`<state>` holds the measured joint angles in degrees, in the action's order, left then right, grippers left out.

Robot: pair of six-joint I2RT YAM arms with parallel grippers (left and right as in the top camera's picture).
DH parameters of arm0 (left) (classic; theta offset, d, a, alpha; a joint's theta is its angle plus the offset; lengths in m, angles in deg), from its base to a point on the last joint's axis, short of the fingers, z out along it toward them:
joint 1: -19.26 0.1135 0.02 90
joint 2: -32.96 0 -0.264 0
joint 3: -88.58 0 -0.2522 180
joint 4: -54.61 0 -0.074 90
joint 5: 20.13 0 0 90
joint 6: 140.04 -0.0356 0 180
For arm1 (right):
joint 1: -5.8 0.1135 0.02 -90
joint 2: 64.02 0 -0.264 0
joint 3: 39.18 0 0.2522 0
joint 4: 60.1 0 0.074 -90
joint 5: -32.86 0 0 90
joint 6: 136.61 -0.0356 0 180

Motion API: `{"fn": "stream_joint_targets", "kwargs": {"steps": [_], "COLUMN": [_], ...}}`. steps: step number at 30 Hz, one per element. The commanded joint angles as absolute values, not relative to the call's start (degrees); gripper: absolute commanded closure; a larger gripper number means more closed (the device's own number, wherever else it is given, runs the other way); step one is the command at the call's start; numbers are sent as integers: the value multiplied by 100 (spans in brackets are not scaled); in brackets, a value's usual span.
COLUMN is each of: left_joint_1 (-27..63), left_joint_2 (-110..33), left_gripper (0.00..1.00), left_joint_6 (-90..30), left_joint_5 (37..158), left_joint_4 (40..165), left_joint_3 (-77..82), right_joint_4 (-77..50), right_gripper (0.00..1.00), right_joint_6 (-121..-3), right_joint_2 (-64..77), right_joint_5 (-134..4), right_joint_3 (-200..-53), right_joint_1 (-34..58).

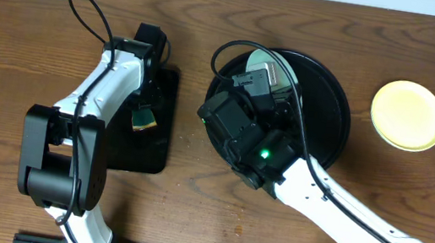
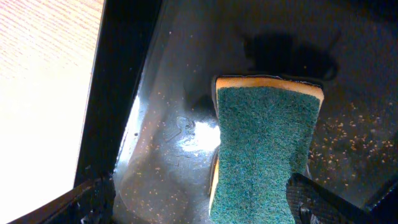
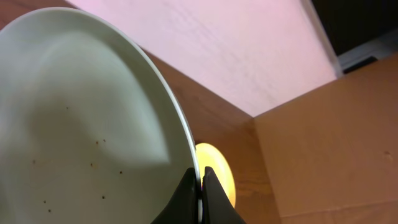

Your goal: Clean dirty plates on tray and stack at the side

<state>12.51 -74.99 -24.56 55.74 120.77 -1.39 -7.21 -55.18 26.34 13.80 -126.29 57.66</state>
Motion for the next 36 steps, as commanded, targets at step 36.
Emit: {"fn": "stream_joint_targets", "kwargs": {"steps": [36], "left_joint_1": [1275], "left_joint_2": [-7453], "left_gripper": [4], "left_joint_6": [-2465], "left_joint_5": [6549], "left_joint_4": [11587], "left_joint_3": [-154], "right_joint_4": [-1046], "right_gripper": [99], "right_joint_6": [-5059], "right_joint_2": [4225], "right_joint_5": [-6659], "right_joint_3": [-12471], "right_joint_1": [1858]}}
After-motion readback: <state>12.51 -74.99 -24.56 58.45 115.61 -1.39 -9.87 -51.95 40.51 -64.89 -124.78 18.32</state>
